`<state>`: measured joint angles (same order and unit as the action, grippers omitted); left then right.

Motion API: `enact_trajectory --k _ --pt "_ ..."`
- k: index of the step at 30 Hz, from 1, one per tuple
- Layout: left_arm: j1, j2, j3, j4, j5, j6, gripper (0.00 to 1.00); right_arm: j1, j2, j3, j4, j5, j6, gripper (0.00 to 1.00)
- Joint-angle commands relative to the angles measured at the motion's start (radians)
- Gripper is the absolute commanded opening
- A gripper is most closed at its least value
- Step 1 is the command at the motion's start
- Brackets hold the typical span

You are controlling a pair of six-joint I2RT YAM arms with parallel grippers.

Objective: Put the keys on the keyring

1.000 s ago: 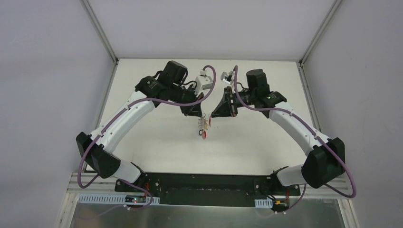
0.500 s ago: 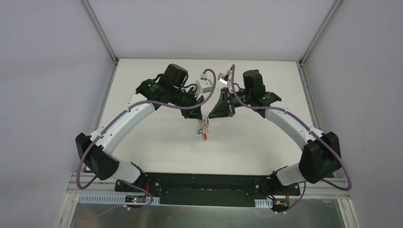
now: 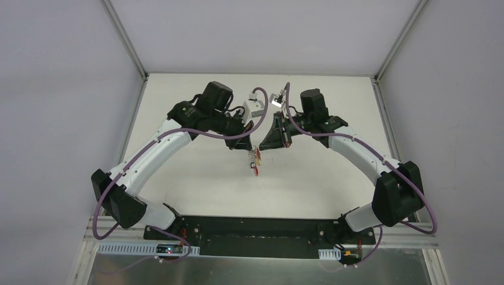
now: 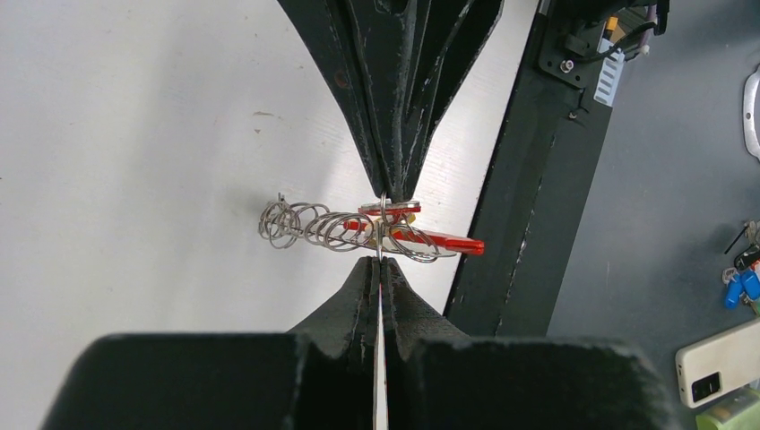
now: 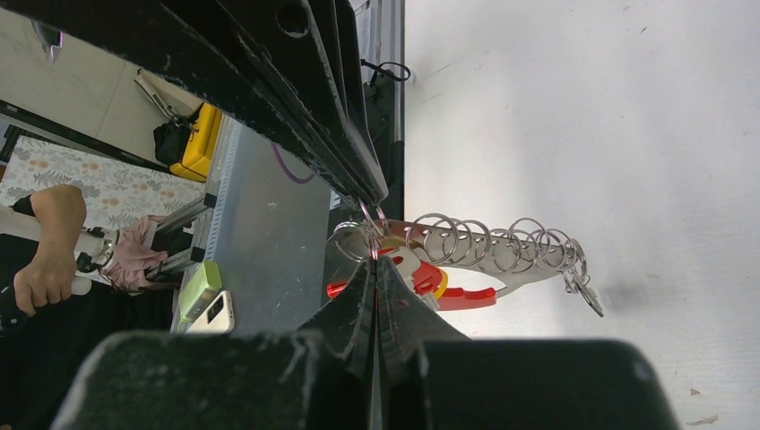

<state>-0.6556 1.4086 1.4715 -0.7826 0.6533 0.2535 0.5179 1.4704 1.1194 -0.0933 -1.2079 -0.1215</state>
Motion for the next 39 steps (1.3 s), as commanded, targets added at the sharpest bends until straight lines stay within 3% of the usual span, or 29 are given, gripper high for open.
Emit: enact_trajectory --k 1,39 --pt "-0.010 -0.061 -0.012 0.038 0.015 0.010 0.00 0.005 -0.010 0.007 0.024 -0.009 -0.026 0.00" --pt "-0.010 -0.065 -0.006 0.047 0.021 -0.009 0.00 0.004 -0.021 0.008 0.058 -0.027 0.015 0.00"
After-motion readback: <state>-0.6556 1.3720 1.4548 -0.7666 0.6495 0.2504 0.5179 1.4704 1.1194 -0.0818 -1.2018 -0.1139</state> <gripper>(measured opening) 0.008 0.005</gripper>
